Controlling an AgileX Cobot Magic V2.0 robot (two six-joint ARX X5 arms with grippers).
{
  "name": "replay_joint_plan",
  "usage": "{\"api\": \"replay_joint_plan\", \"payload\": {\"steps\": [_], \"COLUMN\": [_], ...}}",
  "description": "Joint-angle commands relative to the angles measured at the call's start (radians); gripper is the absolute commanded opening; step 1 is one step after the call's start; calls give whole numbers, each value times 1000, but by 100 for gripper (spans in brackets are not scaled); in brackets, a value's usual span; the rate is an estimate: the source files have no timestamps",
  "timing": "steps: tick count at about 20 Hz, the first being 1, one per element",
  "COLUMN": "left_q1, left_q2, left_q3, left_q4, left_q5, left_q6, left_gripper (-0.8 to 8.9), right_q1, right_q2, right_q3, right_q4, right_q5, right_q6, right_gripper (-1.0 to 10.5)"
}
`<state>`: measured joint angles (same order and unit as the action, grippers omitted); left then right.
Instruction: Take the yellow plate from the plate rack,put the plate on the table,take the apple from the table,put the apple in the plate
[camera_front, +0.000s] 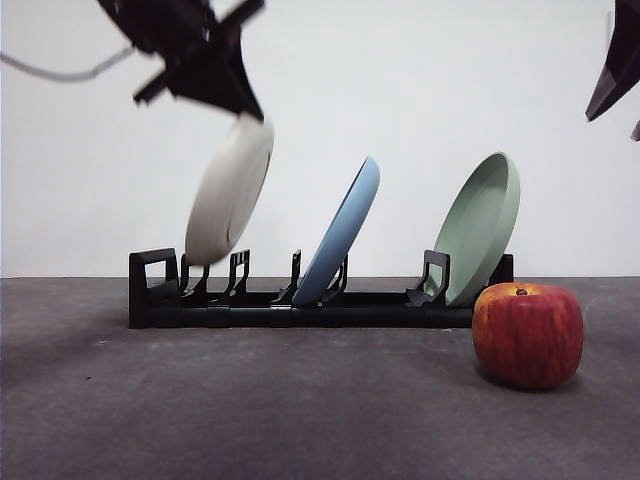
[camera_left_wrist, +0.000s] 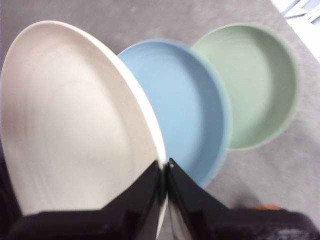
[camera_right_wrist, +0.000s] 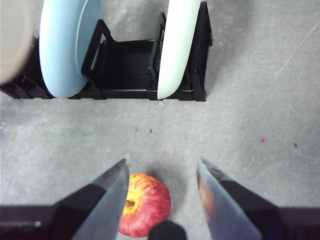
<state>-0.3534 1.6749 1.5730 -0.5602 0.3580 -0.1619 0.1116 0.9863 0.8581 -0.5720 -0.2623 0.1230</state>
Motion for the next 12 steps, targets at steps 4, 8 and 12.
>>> {"api": "replay_joint_plan", "payload": {"steps": [4,8,12], "left_q1": [-95,-229,-417], "left_q2": [-200,-340,-379], "left_q3": [6,6,3], "left_q4": [-211,-375,-491], "left_q5": [-21,-158,-393], "left_q6": [142,178,168], "left_gripper": [-8,-8,-8], "right_q1": [0,0,0], "right_q2": [2,2,2], "right_q3": [3,3,3], "right_q4": [3,3,3], "right_q5": [-2,-2,-2], "right_q6": [3,3,3], "right_gripper": [225,225,225]}}
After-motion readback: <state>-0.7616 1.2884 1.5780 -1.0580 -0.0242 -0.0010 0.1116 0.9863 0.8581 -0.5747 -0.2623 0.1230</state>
